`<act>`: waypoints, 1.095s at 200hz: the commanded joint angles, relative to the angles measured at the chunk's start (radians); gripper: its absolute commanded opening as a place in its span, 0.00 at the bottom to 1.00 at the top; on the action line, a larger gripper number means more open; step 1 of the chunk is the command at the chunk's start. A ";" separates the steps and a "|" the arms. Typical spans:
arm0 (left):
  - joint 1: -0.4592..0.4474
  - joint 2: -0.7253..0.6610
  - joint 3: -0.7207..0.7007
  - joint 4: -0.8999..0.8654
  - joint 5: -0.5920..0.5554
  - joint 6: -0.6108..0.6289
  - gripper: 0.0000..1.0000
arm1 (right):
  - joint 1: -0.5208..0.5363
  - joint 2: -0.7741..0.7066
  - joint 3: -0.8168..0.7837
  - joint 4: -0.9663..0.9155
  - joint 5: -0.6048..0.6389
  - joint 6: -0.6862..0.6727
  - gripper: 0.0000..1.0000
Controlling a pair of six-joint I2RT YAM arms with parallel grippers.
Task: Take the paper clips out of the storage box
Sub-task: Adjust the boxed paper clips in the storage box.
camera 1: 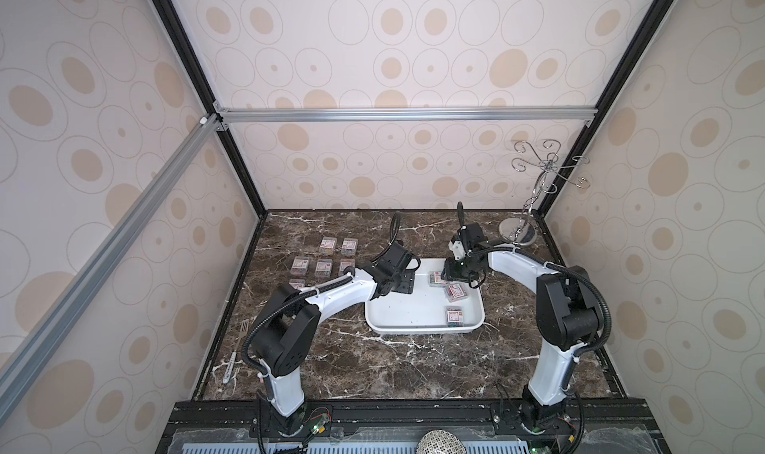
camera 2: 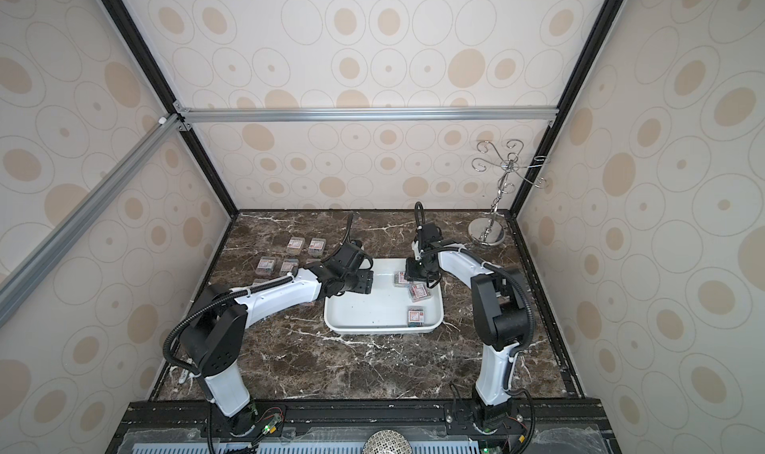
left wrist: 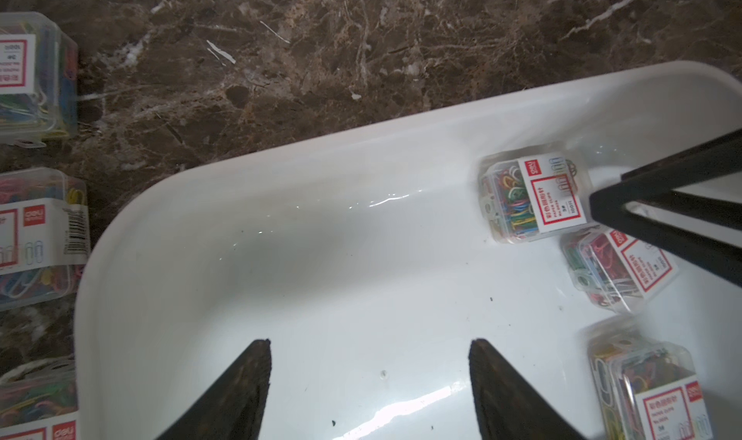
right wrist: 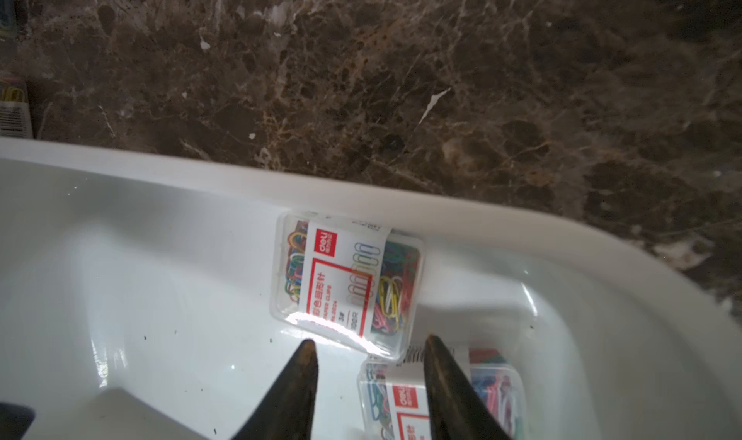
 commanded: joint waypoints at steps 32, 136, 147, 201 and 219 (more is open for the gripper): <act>0.006 -0.059 -0.018 -0.007 -0.008 0.000 0.77 | 0.005 0.074 0.056 -0.007 -0.040 -0.011 0.48; 0.007 -0.078 -0.019 -0.019 -0.015 0.016 0.77 | 0.098 0.001 -0.071 0.098 -0.282 0.012 0.48; 0.006 -0.085 -0.022 -0.019 -0.016 0.014 0.77 | 0.117 -0.024 -0.100 0.113 -0.285 0.020 0.48; 0.007 -0.099 -0.025 -0.018 -0.016 0.014 0.77 | 0.131 -0.088 -0.106 0.080 -0.101 -0.017 0.48; 0.006 -0.103 -0.026 -0.020 -0.015 0.012 0.77 | 0.130 -0.069 -0.071 0.060 -0.057 -0.068 0.52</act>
